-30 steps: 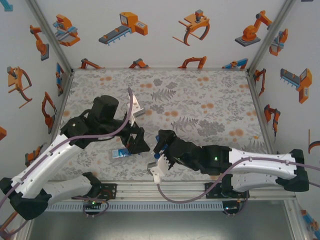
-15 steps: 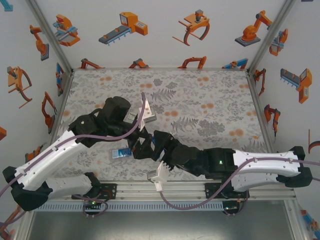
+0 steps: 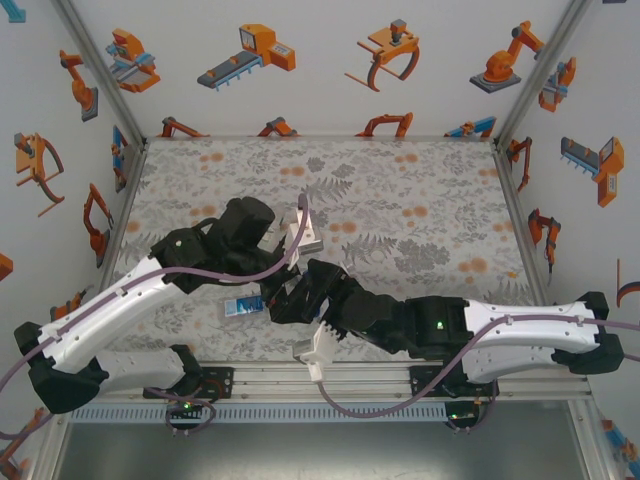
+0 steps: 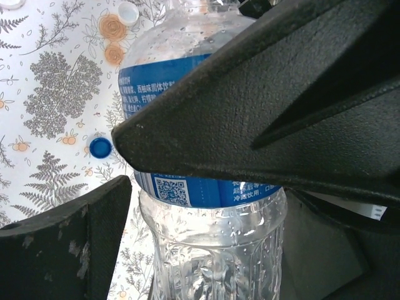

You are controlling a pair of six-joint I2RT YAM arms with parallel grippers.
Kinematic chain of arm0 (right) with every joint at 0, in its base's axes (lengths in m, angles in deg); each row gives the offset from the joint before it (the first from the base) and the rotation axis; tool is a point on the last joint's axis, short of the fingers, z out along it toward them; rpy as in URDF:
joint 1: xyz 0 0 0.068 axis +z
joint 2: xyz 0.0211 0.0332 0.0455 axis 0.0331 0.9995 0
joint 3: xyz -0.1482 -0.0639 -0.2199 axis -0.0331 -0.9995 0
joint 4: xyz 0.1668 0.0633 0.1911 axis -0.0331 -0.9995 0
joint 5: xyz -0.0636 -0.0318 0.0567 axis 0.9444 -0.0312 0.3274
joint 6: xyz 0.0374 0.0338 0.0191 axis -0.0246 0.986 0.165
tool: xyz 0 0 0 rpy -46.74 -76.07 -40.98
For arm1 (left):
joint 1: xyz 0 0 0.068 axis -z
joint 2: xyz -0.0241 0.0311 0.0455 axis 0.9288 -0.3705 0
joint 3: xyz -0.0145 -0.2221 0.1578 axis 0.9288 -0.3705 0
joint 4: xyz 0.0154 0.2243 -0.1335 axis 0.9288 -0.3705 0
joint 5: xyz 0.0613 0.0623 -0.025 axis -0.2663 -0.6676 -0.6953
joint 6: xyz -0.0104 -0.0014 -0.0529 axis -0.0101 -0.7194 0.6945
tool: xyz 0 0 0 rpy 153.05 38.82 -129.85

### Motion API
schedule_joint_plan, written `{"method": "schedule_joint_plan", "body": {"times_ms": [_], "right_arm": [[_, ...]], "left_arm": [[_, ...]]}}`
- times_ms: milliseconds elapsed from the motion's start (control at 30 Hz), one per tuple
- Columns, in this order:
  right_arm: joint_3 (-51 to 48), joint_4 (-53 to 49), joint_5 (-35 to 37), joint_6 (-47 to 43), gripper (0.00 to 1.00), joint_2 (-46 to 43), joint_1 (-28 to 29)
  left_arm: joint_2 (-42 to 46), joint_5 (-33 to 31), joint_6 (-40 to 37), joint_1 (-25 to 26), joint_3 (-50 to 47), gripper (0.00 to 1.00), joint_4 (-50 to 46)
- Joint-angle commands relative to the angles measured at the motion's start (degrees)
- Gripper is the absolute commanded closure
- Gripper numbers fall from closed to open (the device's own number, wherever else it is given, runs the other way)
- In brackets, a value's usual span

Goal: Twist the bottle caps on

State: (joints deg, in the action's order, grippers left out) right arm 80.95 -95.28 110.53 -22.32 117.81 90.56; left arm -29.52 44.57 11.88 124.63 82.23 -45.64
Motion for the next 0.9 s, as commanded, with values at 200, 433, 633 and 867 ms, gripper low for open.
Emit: {"method": "schedule_joint_plan", "body": {"times_ms": [200, 433, 633, 867], "right_arm": [[1.66, 2.10, 3.25, 6.22, 0.37, -1.30, 0.38], [1.13, 2.33, 3.12, 16.29, 0.17, -4.41, -0.21], [1.40, 2.42, -2.10, 37.47, 0.16, -7.68, -6.56], [3.33, 4.66, -7.22, 72.31, 0.17, -9.81, -18.97]], "left_arm": [[2.95, -2.96, -2.99, 0.47, -1.01, 0.48, 2.27], [8.69, -11.69, -0.54, -0.70, -8.48, 0.53, 13.35], [11.01, -16.36, 3.56, -5.31, -11.75, 0.55, 18.94], [12.95, -12.81, 7.89, -10.08, -14.46, 0.56, 26.73]]}}
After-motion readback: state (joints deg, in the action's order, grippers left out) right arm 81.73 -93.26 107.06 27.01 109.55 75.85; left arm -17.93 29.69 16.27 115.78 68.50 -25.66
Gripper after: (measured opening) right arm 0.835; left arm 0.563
